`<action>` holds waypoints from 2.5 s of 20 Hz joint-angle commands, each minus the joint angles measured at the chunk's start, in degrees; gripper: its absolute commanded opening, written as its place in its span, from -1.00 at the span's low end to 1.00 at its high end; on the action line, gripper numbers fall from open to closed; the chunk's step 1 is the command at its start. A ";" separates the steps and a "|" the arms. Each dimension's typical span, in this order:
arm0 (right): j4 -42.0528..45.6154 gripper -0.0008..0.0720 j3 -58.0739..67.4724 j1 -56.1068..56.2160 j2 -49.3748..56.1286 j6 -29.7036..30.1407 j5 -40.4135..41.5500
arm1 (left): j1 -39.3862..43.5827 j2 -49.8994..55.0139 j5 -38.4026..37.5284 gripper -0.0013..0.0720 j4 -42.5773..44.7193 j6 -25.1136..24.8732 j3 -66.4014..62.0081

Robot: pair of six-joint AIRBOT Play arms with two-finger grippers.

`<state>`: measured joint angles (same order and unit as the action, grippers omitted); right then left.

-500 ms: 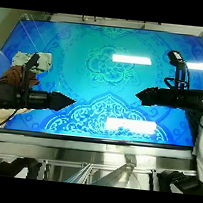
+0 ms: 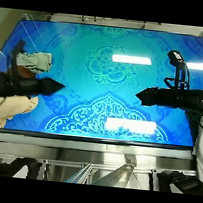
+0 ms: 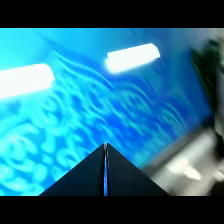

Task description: Fold the shirts.

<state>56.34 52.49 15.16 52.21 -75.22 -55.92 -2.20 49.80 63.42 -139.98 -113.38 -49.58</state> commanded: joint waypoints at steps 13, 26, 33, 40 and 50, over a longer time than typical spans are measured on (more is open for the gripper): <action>-0.02 -0.91 -0.02 0.04 0.00 -0.02 0.00 | -13.97 72.78 2.32 0.98 42.25 2.05 -71.65; -0.02 -0.91 -0.02 0.04 0.02 -0.02 0.00 | -2.64 63.95 -1.90 -0.89 21.64 -2.14 -71.25; -0.02 -0.91 -0.02 0.04 0.00 -0.02 0.15 | 15.56 47.67 9.90 -0.89 7.45 -0.72 -52.72; -0.07 -0.91 -0.02 0.04 0.00 -0.04 0.09 | 25.53 36.11 2.16 -0.89 7.89 4.90 -24.90; 3.13 0.48 0.07 -7.06 8.07 -5.64 -0.07 | 4.52 22.38 10.32 0.93 8.31 8.61 -26.34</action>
<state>58.28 52.49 11.66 55.79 -77.41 -55.77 10.20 75.66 73.19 -131.74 -106.39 -77.49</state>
